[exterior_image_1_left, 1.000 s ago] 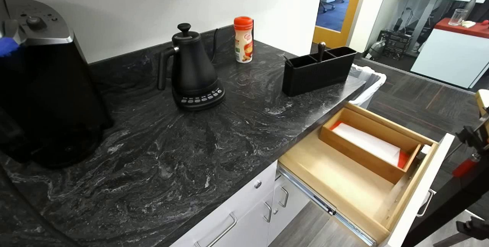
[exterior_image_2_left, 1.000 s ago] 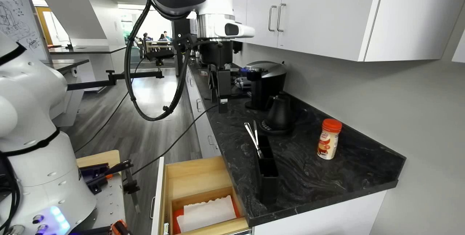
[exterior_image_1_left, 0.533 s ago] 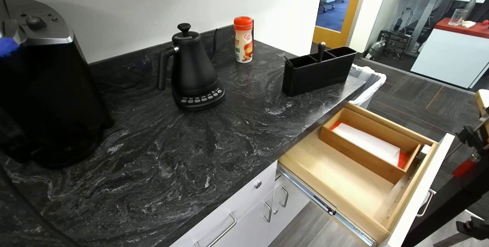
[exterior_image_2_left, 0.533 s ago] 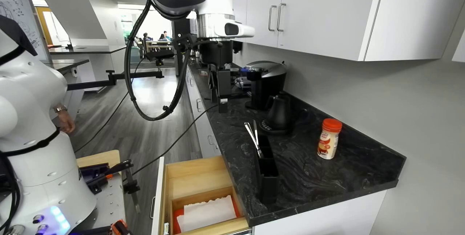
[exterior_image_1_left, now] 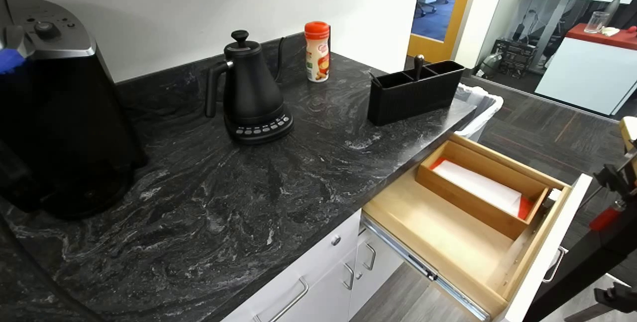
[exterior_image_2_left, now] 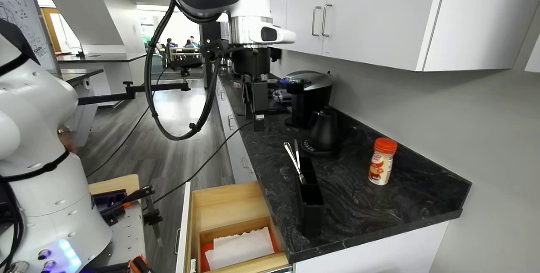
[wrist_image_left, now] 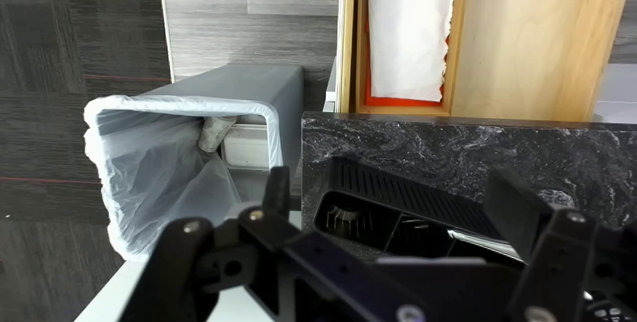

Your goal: Take the butter knife out of the cutlery holder and put it in the open drawer on the right

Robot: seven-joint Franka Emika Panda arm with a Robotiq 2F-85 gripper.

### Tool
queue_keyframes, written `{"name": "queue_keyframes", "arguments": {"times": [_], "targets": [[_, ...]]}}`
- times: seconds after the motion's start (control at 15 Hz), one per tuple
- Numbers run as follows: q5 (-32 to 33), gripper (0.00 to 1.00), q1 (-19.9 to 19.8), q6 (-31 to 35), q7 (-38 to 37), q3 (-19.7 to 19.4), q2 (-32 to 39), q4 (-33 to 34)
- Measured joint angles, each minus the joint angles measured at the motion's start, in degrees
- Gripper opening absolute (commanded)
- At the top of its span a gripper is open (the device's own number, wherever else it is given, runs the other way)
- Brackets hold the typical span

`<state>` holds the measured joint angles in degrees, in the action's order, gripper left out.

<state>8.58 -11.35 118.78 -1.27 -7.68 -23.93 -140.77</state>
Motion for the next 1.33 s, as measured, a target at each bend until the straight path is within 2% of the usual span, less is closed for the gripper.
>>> {"name": "queue_keyframes", "arguments": {"times": [0.4, 0.6, 0.8, 1.07, 1.33], "targets": [[0.03, 1.0, 0.09, 0.04, 0.53, 0.01, 0.4, 0.08], [0.5, 1.0, 1.21, 1.1, 2.15, 1.2, 3.89, 1.27], [0.59, 1.0, 4.61, 4.22, 3.33, 4.03, 11.89, 3.79], [1.25, 1.0, 8.38, 7.62, 3.7, 6.77, 26.47, 9.87], [6.75, 1.0, 9.64, 7.89, 5.53, 7.08, 37.79, 17.53]]}}
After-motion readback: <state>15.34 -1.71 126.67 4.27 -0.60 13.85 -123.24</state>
